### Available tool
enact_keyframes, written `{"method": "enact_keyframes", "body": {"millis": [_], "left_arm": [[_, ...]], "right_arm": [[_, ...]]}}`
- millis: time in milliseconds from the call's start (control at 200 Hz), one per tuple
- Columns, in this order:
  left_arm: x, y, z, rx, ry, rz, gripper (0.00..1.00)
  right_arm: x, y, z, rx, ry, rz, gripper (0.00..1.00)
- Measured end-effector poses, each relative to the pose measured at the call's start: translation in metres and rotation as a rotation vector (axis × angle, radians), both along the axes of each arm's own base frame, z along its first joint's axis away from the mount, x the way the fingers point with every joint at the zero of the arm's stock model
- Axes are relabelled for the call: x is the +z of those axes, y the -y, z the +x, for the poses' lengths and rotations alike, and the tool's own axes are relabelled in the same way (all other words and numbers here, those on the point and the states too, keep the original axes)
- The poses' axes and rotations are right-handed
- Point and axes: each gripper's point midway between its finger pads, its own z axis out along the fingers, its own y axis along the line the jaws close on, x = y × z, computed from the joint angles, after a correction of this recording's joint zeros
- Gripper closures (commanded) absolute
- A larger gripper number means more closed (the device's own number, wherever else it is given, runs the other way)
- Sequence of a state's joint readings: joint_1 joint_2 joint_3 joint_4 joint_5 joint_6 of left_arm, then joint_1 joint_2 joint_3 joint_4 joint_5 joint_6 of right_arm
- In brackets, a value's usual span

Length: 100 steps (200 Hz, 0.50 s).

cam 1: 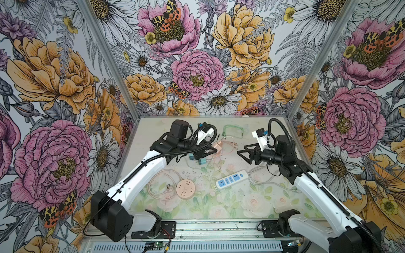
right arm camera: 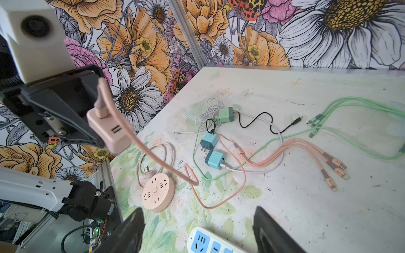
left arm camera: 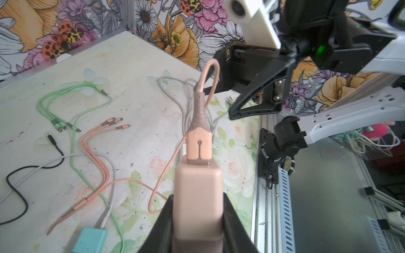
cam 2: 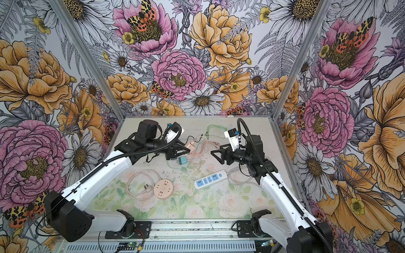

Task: Insert the plug
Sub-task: 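Lift the pink plug with the left gripper toward the right gripper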

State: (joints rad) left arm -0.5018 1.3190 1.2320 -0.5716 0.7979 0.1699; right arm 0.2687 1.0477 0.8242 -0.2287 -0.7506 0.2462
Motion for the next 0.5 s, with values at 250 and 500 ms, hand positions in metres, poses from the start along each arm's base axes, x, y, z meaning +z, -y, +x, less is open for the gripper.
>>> {"method": "enact_keyframes", "body": {"millis": [250,500], "left_arm": [[-0.017,-0.001,-0.014,-0.031,-0.088,0.004,0.86],[-0.018,0.001,-0.023,-0.065,-0.13,-0.008,0.86]], "right_arm": [[0.019,-0.023,-0.017,0.141,0.047,0.03,0.24],[0.023,-0.037,-0.035,0.242,0.062,0.049,0.27]]}}
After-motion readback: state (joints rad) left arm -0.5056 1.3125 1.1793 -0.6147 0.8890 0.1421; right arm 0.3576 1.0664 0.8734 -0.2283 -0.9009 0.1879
